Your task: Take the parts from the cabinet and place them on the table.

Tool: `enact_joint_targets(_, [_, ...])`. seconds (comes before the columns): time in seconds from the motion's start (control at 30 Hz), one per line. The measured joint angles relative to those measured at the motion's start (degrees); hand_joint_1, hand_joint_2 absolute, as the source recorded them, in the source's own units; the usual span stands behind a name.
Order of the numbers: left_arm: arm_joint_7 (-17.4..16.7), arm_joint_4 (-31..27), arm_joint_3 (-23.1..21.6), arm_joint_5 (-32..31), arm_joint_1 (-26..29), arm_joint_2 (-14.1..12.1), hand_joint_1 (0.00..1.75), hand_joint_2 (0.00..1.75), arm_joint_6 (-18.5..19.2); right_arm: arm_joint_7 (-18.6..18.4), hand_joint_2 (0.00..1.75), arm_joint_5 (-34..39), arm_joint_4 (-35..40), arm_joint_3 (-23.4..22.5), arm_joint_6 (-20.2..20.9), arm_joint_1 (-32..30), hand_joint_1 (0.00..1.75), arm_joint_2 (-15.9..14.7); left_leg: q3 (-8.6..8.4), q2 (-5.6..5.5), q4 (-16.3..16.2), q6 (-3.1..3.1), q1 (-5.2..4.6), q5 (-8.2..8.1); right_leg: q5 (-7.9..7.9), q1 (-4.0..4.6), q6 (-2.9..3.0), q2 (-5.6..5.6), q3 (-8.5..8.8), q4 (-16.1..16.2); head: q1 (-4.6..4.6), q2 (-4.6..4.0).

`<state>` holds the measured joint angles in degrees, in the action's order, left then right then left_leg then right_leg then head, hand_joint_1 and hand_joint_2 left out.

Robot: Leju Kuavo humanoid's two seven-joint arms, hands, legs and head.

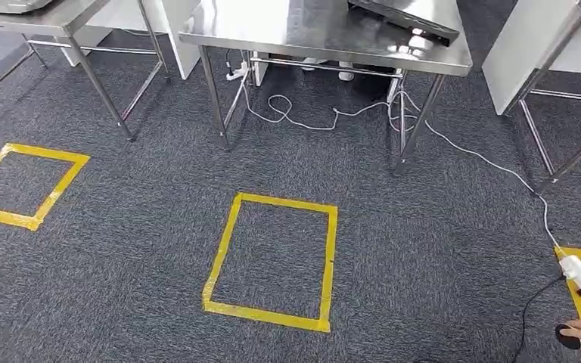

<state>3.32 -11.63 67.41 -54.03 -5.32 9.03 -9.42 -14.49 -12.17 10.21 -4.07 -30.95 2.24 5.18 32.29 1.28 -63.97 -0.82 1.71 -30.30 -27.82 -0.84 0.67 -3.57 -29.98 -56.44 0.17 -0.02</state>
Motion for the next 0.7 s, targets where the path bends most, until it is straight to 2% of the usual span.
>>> enact_joint_targets(0.03, [0.11,0.00,-0.02,-0.02,-0.08,0.00,0.00,0.00,0.26,0.00,0.00,0.09,0.02,-0.07,-0.02,0.06,0.00,0.04,-2.44,1.77,3.87,0.15,0.04,0.87,-0.04,0.22,-0.09,-0.27,0.66,-0.40,0.00,0.00])
enact_joint_targets(0.07, [0.15,0.00,-0.11,-0.09,-0.34,0.07,0.00,0.00,0.44,0.04,0.00,0.20,0.02,-0.20,-0.02,-0.04,0.00,0.00,-3.06,3.37,5.75,0.48,-0.32,0.32,-0.27,0.90,-0.51,-0.56,0.02,-0.95,-0.15,0.02])
enact_joint_targets(0.1, [0.17,0.00,-0.24,-0.09,-0.42,0.07,0.00,0.00,0.52,0.07,0.00,0.35,0.00,-0.33,-0.04,-0.04,0.00,0.07,-2.69,2.31,5.61,1.09,-0.37,0.63,-0.30,0.90,-0.74,-0.81,-0.20,-0.94,0.22,0.00])
enact_joint_targets(0.13, [0.28,0.00,-0.31,-0.09,-0.41,0.07,0.00,0.00,0.57,0.11,0.00,0.42,0.02,-0.46,-0.04,0.01,0.00,0.02,-2.41,1.87,5.54,1.43,-0.65,0.79,0.02,0.85,-1.24,-1.25,0.10,-0.85,0.66,0.00])
enact_joint_targets(0.2, [0.31,0.00,-0.33,-0.15,-0.23,0.07,0.00,0.00,0.79,0.31,0.00,0.48,0.02,-0.46,-0.04,0.04,0.00,0.02,-1.91,0.96,5.85,2.34,-1.02,1.42,0.40,0.89,-1.92,-2.15,0.08,-0.64,0.57,0.00])
enact_joint_targets(0.23, [0.33,0.02,-0.35,-0.15,-0.19,0.09,0.00,0.00,0.85,0.37,0.00,0.50,0.02,-0.57,-0.04,0.00,0.00,-0.02,-2.03,0.51,6.38,3.15,-0.52,2.20,-0.26,0.74,-2.42,-0.99,-0.47,-1.37,0.55,0.00])
enact_joint_targets(0.27, [0.35,0.02,-0.39,-0.15,-0.21,0.09,0.00,0.00,0.87,0.39,0.00,0.48,0.02,-0.70,-0.04,-0.12,0.00,-0.02,-1.62,0.17,6.47,3.52,-0.61,2.48,-1.75,0.54,-2.29,1.14,-1.18,-2.93,0.72,0.00])
enact_joint_targets(0.3, [0.39,0.02,-0.41,-0.13,-0.24,0.09,0.00,0.00,0.87,0.44,0.00,0.48,0.00,-0.81,-0.04,-0.32,0.00,0.02,-1.18,-0.31,6.46,3.98,-0.64,2.80,-3.97,0.37,-1.86,2.36,-2.71,-6.37,0.83,0.00])
enact_joint_targets(0.33, [0.48,0.02,-0.44,-0.15,-0.27,0.09,0.00,0.00,0.87,0.55,0.00,0.48,0.00,-0.83,-0.04,-0.40,0.00,0.02,-0.67,-0.92,6.45,4.11,-0.74,3.14,-6.45,0.17,-1.55,2.85,-4.96,-11.44,0.85,0.00])
enact_joint_targets(0.37, [0.48,0.02,-0.44,-0.15,-0.25,0.09,0.00,0.00,0.90,0.59,0.00,0.48,0.00,-0.87,-0.04,-0.44,0.00,0.00,-0.15,-1.64,6.41,4.11,-0.79,3.41,-8.25,0.15,-1.55,3.07,-6.92,-16.05,0.85,0.00])
enact_joint_targets(0.4, [0.48,0.02,-0.46,-0.15,-0.13,0.09,0.00,0.00,0.90,0.63,0.00,0.48,0.00,-0.94,-0.04,-0.47,0.00,-0.02,0.24,-2.31,6.37,4.00,-0.85,3.72,-8.87,0.12,-1.93,3.21,-7.87,-18.66,0.85,0.00])
enact_joint_targets(0.43, [0.50,0.02,-0.50,-0.15,-0.02,0.09,0.00,0.00,0.94,0.72,0.00,0.48,0.00,-1.03,-0.04,-0.52,0.00,-0.02,0.48,-2.96,6.36,3.88,-0.85,3.93,-8.47,0.07,-2.35,3.22,-7.40,-18.20,0.81,0.00])
enact_joint_targets(0.47, [0.50,0.04,-0.55,-0.15,0.06,0.09,0.00,0.00,0.94,0.77,0.00,0.48,0.00,-1.14,-0.04,-0.55,0.00,-0.02,0.63,-3.64,6.35,3.72,-0.80,4.13,-7.17,0.06,-2.87,3.28,-5.57,-15.32,0.90,0.02])
enact_joint_targets(0.5, [0.50,0.04,-0.61,-0.15,0.10,0.09,0.00,0.00,0.94,0.81,0.00,0.48,0.00,-1.22,-0.04,-0.54,0.00,-0.02,0.70,-4.47,6.35,3.44,-0.75,4.33,-5.01,0.03,-3.45,3.73,-2.37,-9.74,0.85,0.00])
enact_joint_targets(0.53, [0.50,0.04,-0.70,-0.15,0.10,0.15,0.00,0.00,0.94,0.87,0.00,0.48,0.00,-1.27,-0.04,-0.54,0.00,-0.07,0.71,-5.07,6.34,3.22,-0.73,4.48,-3.21,-0.21,-3.75,4.95,0.65,-4.18,0.90,0.00])
enact_joint_targets(0.57, [0.52,0.04,-0.79,-0.17,0.10,0.17,0.00,0.00,0.94,0.98,0.00,0.48,-0.02,-1.29,-0.07,-0.60,0.00,-0.07,0.83,-5.58,6.33,2.87,-0.73,4.69,-2.72,-0.51,-3.56,8.30,2.62,-0.03,0.94,0.00])
enact_joint_targets(0.6, [0.61,0.04,-0.81,-0.24,0.06,0.17,0.00,0.00,0.96,1.07,0.00,0.48,-0.04,-1.31,-0.13,-0.54,0.00,-0.04,0.95,-6.13,6.19,2.52,-1.18,4.75,-2.40,0.22,-2.90,8.06,2.32,0.28,0.87,0.00])
enact_joint_targets(0.7, [0.76,0.04,-0.83,-0.48,0.21,0.17,0.00,0.00,1.03,1.18,0.00,0.46,-0.02,-1.31,-0.22,-0.37,0.00,-0.04,1.31,-7.48,6.64,1.41,-0.90,5.44,-2.06,0.60,-2.05,6.38,2.21,0.10,0.79,0.00])
